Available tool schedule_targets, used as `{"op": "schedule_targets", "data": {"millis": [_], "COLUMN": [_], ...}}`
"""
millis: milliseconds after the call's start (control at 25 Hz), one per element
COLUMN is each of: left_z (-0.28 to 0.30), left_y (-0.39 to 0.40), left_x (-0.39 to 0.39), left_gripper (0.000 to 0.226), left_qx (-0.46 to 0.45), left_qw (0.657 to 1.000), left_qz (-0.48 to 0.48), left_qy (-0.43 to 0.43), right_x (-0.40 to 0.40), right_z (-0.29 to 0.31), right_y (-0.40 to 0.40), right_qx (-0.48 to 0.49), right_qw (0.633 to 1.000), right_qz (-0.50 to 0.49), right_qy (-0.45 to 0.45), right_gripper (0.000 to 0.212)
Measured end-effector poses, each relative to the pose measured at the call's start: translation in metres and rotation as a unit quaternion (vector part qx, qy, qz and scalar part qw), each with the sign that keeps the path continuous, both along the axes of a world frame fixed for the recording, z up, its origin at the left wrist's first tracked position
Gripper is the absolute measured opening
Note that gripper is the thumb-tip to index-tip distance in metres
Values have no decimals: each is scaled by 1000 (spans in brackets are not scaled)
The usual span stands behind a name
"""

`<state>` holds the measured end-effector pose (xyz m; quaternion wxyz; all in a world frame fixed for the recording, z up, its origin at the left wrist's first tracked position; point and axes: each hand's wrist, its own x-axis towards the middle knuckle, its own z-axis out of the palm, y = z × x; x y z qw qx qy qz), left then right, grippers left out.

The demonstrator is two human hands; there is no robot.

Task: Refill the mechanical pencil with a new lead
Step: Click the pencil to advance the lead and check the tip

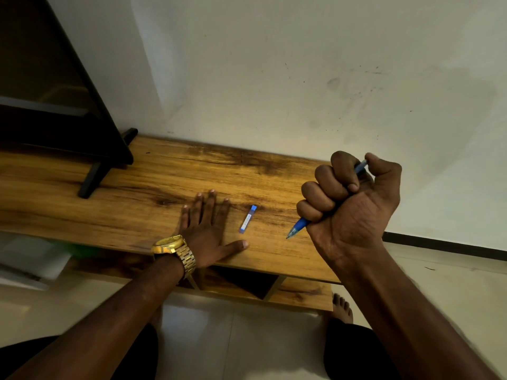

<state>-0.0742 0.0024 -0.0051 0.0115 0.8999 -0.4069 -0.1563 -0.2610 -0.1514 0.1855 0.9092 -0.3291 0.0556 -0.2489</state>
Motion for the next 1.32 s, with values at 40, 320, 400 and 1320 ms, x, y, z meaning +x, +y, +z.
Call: {"op": "schedule_targets", "data": {"millis": [40, 320, 400, 1320], "left_z": [0, 1, 1, 11], "left_y": [0, 1, 0, 1], "left_x": [0, 1, 1, -4], "left_gripper": [125, 126, 127, 123], "left_qx": [-1, 3, 2, 10], "left_qw": [1000, 1000, 1000, 1000], "left_qz": [0, 0, -2, -2], "left_qy": [1, 7, 8, 17], "right_x": [0, 0, -1, 0], "right_z": [0, 2, 3, 3], "right_y": [0, 0, 1, 2], "right_qx": [2, 2, -10, 30], "right_qw": [1000, 1000, 1000, 998], "right_qz": [0, -17, -19, -49], "right_qy": [0, 1, 3, -13], "right_gripper": [51, 49, 49, 58]}}
